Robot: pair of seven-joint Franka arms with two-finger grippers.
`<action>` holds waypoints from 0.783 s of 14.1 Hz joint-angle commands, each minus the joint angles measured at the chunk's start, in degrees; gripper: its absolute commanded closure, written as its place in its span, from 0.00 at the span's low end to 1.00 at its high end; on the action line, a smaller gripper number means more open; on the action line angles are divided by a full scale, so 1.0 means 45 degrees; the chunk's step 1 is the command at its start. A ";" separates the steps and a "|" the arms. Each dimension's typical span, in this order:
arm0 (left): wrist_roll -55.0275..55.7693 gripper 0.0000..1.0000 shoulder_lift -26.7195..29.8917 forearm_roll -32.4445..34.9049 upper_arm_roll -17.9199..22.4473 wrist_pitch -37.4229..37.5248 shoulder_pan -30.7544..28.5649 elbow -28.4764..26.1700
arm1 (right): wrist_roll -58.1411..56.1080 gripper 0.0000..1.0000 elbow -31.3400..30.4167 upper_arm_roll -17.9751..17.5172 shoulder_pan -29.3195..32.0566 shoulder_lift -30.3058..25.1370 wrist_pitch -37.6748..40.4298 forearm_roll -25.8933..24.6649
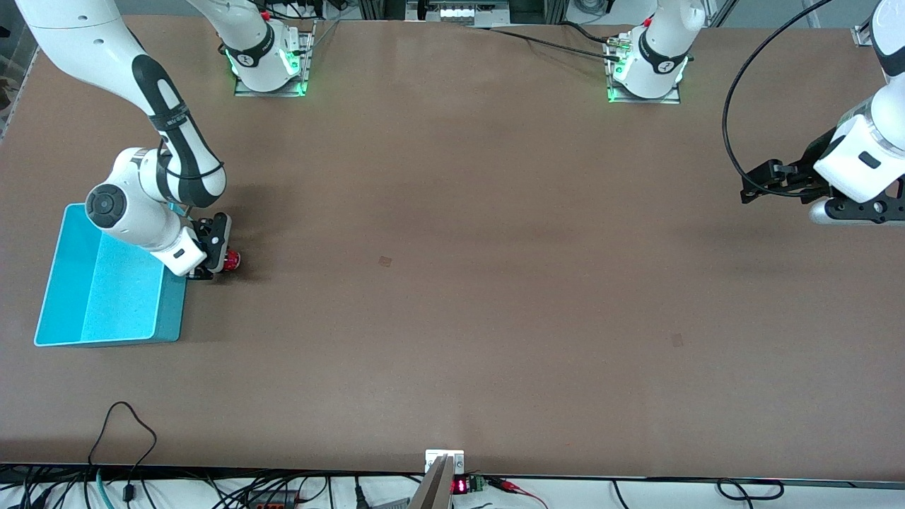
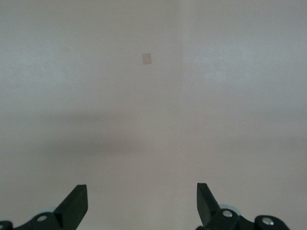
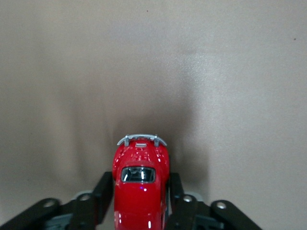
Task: Wind red beetle toy and store in blue box
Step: 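Lift the red car off the table with the right gripper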
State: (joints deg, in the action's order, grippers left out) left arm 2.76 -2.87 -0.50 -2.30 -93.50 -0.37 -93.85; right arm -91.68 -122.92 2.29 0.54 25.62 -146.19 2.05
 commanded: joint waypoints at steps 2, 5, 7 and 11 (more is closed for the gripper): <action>0.0149 0.00 -0.0201 -0.0065 0.0004 0.0309 0.0024 0.0445 | 0.0001 0.77 -0.0224 -0.0078 -0.0002 -0.0419 -0.0596 0.0013; 0.0169 0.00 -0.0201 -0.0045 0.0004 0.0309 0.0102 0.0523 | 0.0761 0.79 0.0633 -0.0078 -0.0508 -0.0769 -0.0599 0.0461; 0.0091 0.00 -0.0143 -0.0065 -0.0016 0.0464 0.0102 0.0601 | 0.2104 0.80 0.1044 -0.0059 -0.0918 -0.1237 -0.0618 0.1180; 0.0169 0.00 -0.0201 0.0149 -0.0055 0.0486 0.0510 0.0718 | 0.6685 0.82 0.1319 0.0135 -0.0901 -0.1787 -0.0599 0.2395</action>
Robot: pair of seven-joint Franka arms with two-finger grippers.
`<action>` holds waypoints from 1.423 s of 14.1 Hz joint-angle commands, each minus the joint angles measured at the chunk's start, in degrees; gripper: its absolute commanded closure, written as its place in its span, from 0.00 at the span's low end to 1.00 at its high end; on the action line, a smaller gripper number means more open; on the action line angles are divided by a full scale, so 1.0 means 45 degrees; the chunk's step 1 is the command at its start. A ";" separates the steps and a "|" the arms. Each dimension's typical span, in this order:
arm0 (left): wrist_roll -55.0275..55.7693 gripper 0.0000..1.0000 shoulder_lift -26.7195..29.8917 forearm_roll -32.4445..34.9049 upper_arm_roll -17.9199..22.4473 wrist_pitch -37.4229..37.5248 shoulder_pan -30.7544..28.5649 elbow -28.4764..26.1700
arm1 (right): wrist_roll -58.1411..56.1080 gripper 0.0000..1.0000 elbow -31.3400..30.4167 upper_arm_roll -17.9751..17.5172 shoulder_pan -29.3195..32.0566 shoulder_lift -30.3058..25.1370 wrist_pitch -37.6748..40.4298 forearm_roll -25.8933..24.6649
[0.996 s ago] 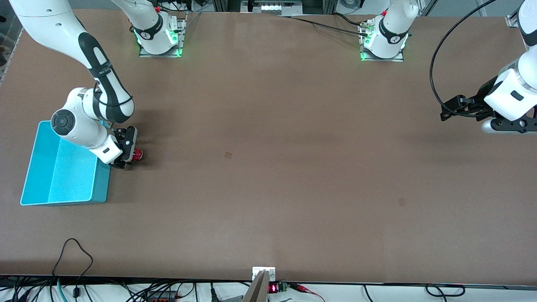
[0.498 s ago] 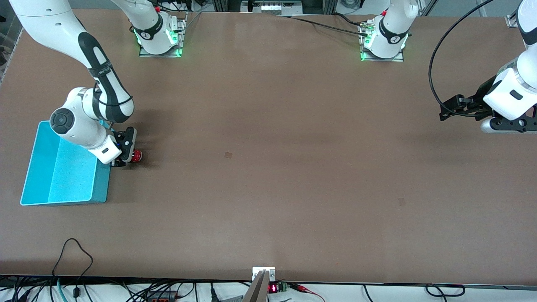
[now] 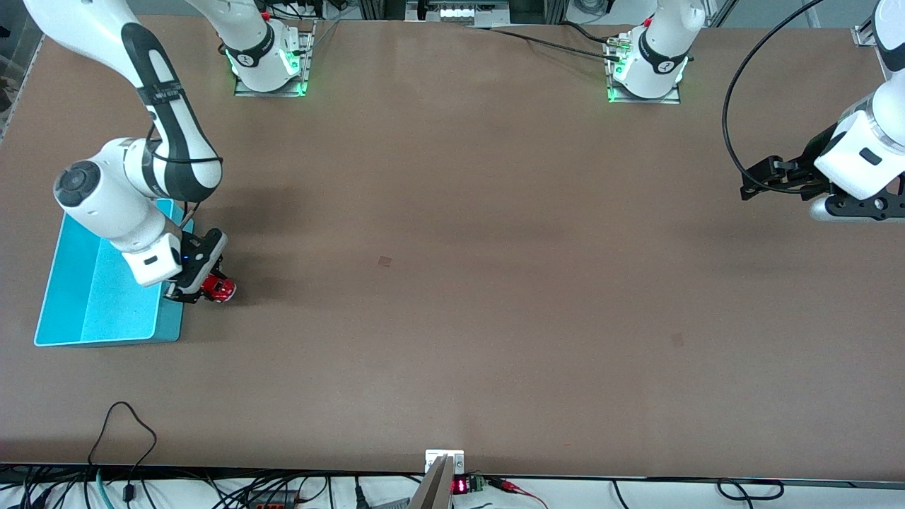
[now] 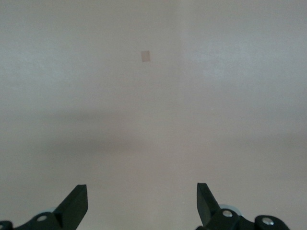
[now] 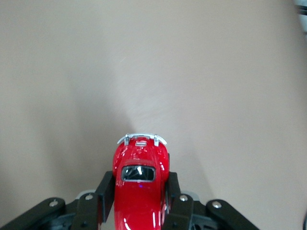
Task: Wind red beetle toy and store in blue box
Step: 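Carry the red car over the cyan box and lower it inside, then open the right gripper to release the red car in the box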
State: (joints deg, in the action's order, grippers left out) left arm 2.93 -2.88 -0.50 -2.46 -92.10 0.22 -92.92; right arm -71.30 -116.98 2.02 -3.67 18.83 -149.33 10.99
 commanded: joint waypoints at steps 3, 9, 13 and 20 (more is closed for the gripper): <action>0.0129 0.00 -0.0220 0.0052 -0.0118 0.0154 0.0419 0.0590 | 0.5348 0.89 0.0194 0.1152 0.0113 -0.0278 0.0176 0.0391; -0.0066 0.00 -0.0239 -0.0007 -0.0137 0.0173 0.0381 0.0786 | 0.8832 1.00 0.1208 0.2831 0.0113 -0.0259 0.2885 0.0119; -0.0105 0.00 -0.0239 0.0071 -0.0118 0.0154 0.0282 0.0805 | 1.1096 1.00 0.1229 0.2951 0.1068 0.0228 0.3379 -0.1562; -0.0105 0.00 -0.0239 0.0071 -0.0118 0.0193 0.0263 0.0805 | 1.1294 1.00 0.2479 0.2951 0.1305 0.2629 0.2699 -0.1407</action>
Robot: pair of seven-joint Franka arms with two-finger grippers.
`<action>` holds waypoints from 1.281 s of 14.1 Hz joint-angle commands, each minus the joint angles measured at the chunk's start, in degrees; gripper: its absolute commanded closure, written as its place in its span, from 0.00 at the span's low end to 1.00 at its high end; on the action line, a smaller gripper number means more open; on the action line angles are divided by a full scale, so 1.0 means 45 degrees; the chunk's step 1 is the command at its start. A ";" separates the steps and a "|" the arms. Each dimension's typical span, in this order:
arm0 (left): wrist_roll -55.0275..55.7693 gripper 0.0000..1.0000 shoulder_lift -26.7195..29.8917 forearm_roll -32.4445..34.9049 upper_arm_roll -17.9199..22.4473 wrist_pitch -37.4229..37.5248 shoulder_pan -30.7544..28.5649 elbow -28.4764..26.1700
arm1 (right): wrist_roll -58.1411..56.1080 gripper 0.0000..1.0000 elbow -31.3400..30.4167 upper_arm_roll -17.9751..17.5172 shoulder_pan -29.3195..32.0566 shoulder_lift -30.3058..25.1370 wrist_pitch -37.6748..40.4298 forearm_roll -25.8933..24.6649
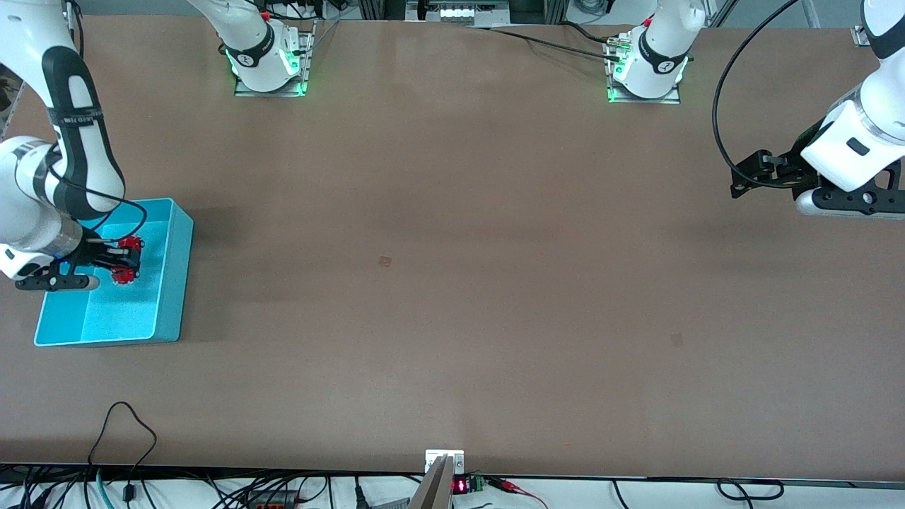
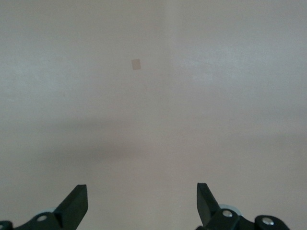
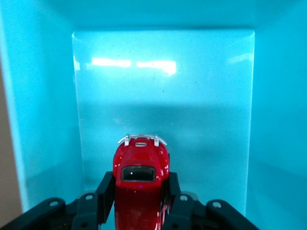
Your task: Wind red beetle toy and store in blue box
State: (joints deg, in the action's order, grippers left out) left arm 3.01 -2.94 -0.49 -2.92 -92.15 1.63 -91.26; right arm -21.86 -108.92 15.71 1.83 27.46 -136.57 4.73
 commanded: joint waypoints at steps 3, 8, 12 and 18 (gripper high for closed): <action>-0.0142 0.00 -0.0225 0.0109 -0.0015 0.0184 -0.0050 0.0437 | -0.0064 0.98 0.0592 -0.0093 0.0119 0.1455 -0.1657 0.0258; -0.0123 0.00 -0.0225 0.0109 -0.0015 0.0184 -0.0011 0.0437 | -0.0064 0.37 0.0513 -0.0093 0.0061 0.1926 -0.2678 0.0258; -0.0084 0.00 -0.0245 0.0013 -0.0015 0.0184 -0.0011 0.0437 | -0.0064 0.00 0.0533 -0.0074 0.0002 0.1732 -0.2542 0.0277; 0.0053 0.00 -0.0245 -0.0047 -0.0015 0.0184 -0.0011 0.0437 | 0.0053 0.00 0.0844 -0.0015 0.0100 -0.0667 0.0773 0.0277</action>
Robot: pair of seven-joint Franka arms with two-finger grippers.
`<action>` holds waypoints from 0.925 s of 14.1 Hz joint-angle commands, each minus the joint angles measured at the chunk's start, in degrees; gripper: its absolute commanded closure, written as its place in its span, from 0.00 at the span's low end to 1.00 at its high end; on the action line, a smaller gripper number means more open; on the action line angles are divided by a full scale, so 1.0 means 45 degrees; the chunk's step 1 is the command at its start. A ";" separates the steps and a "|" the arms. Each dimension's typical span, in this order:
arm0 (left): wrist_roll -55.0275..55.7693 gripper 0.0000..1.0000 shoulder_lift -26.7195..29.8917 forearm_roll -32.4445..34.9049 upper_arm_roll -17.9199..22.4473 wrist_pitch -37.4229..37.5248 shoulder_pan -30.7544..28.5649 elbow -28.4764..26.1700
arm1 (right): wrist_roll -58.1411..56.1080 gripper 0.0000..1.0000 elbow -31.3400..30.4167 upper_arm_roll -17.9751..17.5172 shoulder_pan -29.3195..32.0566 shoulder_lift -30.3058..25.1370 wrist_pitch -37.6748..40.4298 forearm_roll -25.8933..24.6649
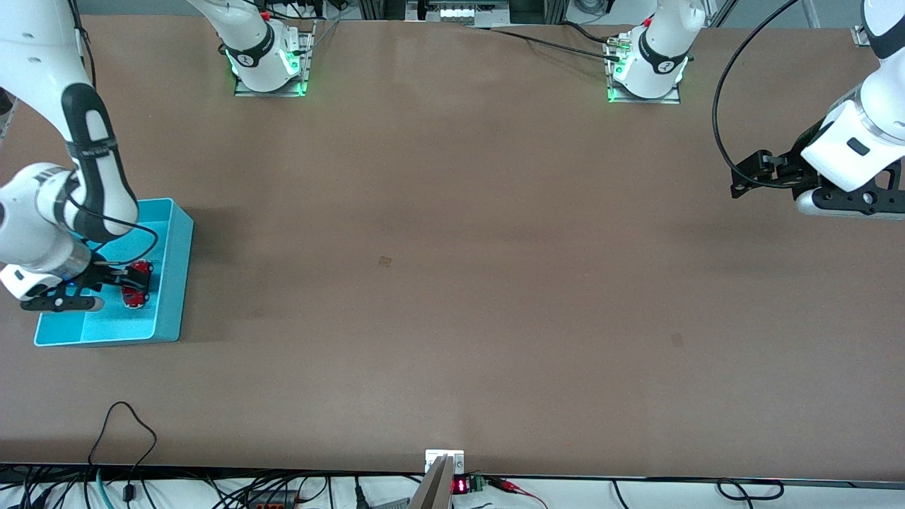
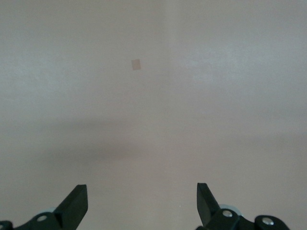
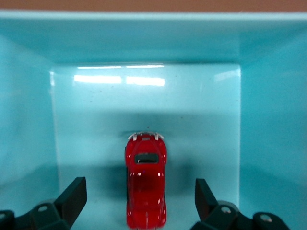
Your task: Wind red beetle toy and store in blue box
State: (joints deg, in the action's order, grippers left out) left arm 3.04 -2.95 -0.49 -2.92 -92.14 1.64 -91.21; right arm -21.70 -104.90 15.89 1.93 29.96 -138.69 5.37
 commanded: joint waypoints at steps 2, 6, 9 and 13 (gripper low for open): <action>0.0047 0.00 -0.0243 -0.0027 -0.0014 0.0184 -0.0032 0.0426 | 0.0056 0.00 0.0671 -0.0094 -0.0037 -0.1851 0.2688 0.0154; 0.0066 0.00 -0.0243 -0.0027 -0.0014 0.0184 0.0006 0.0426 | 0.0543 0.00 0.2721 -0.0172 -0.0368 -0.2732 0.6320 0.0837; 0.0047 0.00 -0.0243 -0.0027 -0.0014 0.0203 -0.0013 0.0426 | 0.2450 0.00 0.4324 -0.0192 -0.1070 -0.3025 0.8802 0.0721; 0.0047 0.00 -0.0243 -0.0027 -0.0014 0.0184 0.0006 0.0426 | 0.4605 0.00 0.4543 -0.1321 -0.0979 -0.4117 0.9746 0.0274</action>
State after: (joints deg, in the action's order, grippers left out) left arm 3.04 -2.95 -0.49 -2.93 -92.14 1.66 -91.21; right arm -4.28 -84.45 12.88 -4.51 13.90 -96.45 8.03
